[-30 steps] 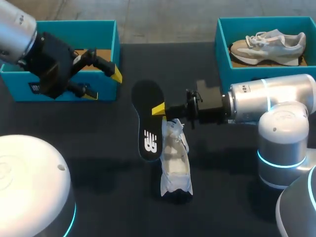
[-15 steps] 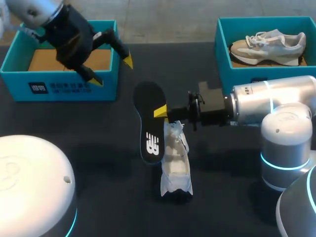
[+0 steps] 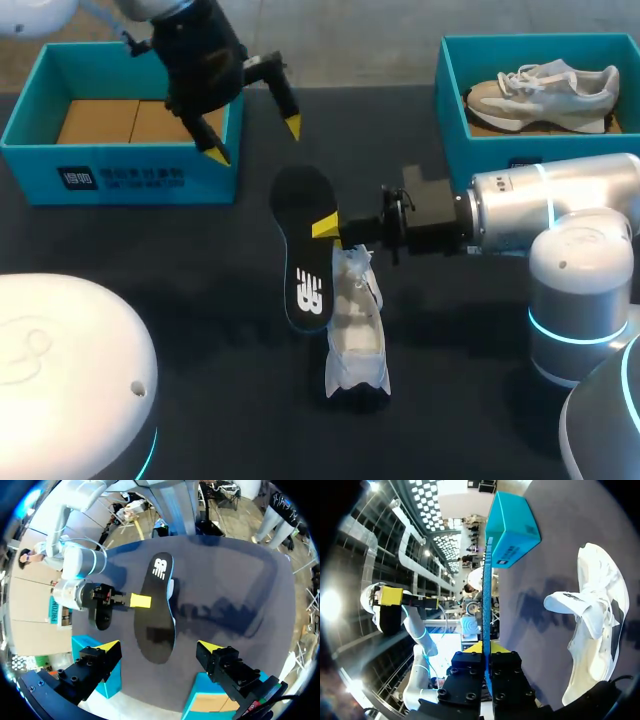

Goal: Take the shoe out of the shoebox, open the shoe tongue, remove and reinsert the insole, then place the shoe into the shoebox

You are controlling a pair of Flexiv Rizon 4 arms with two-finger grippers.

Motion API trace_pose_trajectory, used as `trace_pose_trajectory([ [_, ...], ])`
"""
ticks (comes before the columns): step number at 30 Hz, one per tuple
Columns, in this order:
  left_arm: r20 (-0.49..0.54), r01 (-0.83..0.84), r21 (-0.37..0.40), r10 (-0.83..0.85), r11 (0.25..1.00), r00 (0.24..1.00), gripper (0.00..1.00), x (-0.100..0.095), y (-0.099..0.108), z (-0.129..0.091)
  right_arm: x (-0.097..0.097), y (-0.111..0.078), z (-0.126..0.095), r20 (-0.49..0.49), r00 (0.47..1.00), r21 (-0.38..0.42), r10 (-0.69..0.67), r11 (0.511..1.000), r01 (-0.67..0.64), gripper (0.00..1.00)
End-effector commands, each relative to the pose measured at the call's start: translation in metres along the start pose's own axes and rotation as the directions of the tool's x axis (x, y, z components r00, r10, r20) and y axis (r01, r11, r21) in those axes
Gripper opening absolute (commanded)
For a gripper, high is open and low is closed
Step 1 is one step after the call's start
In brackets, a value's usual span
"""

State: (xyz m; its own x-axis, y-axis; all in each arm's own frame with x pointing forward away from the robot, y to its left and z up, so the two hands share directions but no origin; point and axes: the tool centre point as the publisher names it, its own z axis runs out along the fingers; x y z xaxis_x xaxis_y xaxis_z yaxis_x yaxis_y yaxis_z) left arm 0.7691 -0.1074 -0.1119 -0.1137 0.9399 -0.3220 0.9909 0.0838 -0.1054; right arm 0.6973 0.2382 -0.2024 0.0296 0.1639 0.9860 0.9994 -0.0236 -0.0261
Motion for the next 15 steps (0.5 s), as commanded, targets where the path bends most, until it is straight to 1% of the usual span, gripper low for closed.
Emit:
trace_pose_trajectory([
  [1,-0.173,-0.015,-0.003,0.015,1.0,0.985,1.0,-0.009,-0.006,-0.001,0.0,-0.001,0.0,0.002,1.0,-0.003,0.001,1.0,-0.001,0.0],
  [11,-0.207,-0.047,0.02,0.05,0.999,0.977,1.0,-0.02,-0.008,0.004,0.0,-0.001,0.0,0.002,1.0,-0.003,0.001,1.0,-0.001,0.0],
  [15,-0.179,-0.073,0.018,0.076,0.997,0.981,1.0,-0.022,-0.007,0.006,0.0,-0.001,0.0,0.002,1.0,-0.003,0.001,1.0,-0.001,0.0],
])
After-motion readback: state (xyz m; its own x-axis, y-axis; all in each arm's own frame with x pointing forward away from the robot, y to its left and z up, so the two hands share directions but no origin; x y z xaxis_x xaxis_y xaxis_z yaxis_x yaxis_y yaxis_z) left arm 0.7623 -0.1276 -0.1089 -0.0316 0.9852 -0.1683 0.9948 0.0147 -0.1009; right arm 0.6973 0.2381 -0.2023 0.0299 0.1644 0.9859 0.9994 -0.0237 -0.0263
